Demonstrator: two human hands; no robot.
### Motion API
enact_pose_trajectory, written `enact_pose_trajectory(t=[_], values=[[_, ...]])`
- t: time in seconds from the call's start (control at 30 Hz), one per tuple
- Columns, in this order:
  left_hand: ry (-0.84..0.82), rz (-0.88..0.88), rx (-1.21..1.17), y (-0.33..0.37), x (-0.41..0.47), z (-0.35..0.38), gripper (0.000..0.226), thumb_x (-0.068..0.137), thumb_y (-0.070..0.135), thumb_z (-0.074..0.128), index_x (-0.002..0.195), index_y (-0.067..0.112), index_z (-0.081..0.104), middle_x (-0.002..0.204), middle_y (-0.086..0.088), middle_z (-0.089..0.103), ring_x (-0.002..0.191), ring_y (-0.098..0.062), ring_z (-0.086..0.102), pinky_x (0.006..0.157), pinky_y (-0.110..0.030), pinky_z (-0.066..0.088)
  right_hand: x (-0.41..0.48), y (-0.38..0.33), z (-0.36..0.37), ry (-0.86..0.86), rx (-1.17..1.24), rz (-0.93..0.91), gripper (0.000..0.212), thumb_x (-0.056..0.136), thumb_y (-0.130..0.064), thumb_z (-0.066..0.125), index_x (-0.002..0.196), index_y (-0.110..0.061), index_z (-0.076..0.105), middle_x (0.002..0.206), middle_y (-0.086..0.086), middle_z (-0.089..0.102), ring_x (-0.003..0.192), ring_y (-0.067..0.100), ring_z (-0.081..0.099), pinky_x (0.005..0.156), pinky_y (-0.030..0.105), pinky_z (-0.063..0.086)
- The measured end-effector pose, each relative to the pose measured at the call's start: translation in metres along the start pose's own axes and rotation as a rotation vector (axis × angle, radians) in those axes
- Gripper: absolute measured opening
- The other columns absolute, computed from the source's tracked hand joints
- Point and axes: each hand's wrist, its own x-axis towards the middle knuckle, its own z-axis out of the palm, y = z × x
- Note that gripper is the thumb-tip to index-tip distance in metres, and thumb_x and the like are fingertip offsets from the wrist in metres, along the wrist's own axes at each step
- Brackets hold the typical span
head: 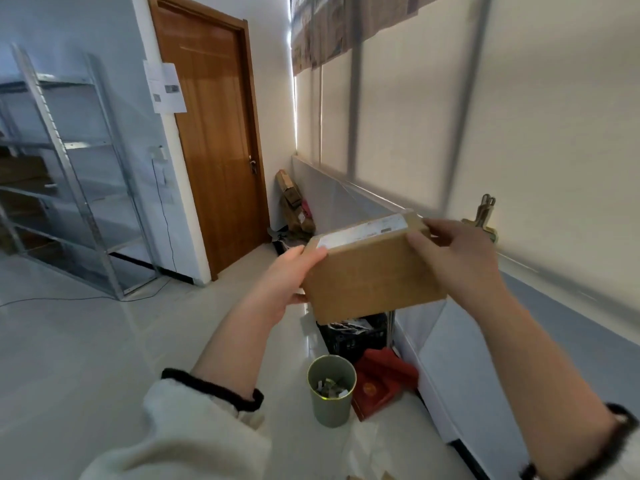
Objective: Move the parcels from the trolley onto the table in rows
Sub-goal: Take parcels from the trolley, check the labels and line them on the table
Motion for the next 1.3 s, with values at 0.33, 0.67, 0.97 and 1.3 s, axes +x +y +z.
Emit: enact_pose_trajectory(t=[0.33, 0.67, 0.97, 1.3], values=[[-0.037, 0.095, 0.218, 0.008, 0.022, 0.022, 0.034, 0.083, 0.053, 0.059, 0.097, 0.022, 0.057, 0.094, 0.003, 0.058, 0.082, -0.014, 0.055, 0.074, -0.036, 0.051, -0.021, 0.016, -0.004, 0.122, -0.039, 0.277, 0.024, 0.086, -0.037, 0.056, 0.083, -0.017, 0.07, 0.083, 0.001, 0.067, 0.075, 0.013, 0.056, 0.064, 0.028, 0.04], [-0.208, 0.858, -0.136, -0.04, -0.018, 0.044, 0.051, 0.079, 0.006, 0.069, 0.112, 0.035, 0.043, 0.124, 0.006, 0.048, 0.118, -0.007, 0.052, 0.093, -0.028, 0.051, -0.123, 0.011, 0.004, 0.684, 0.522, 0.291, 0.04, 0.082, -0.004, 0.066, 0.106, -0.036, 0.063, 0.099, -0.007, 0.072, 0.092, 0.003, 0.067, 0.071, 0.011, 0.052], [-0.39, 0.833, -0.19, -0.084, -0.067, 0.058, 0.082, 0.076, -0.002, 0.072, 0.118, 0.057, 0.032, 0.123, 0.024, 0.044, 0.118, 0.004, 0.048, 0.093, -0.011, 0.042, -0.213, -0.004, -0.004, 0.871, 0.334, 0.425, 0.036, 0.081, 0.004, 0.064, 0.113, -0.011, 0.059, 0.101, -0.001, 0.071, 0.091, 0.006, 0.067, 0.069, 0.011, 0.053], [-0.762, 0.68, 0.007, -0.073, -0.159, 0.1, 0.042, 0.088, 0.029, 0.06, 0.123, 0.037, 0.038, 0.112, 0.025, 0.041, 0.105, 0.004, 0.047, 0.083, -0.024, 0.047, -0.327, -0.036, -0.065, 0.981, 0.034, 0.578, 0.027, 0.087, -0.019, 0.061, 0.108, -0.034, 0.06, 0.103, -0.002, 0.061, 0.092, 0.008, 0.059, 0.074, 0.023, 0.046]])
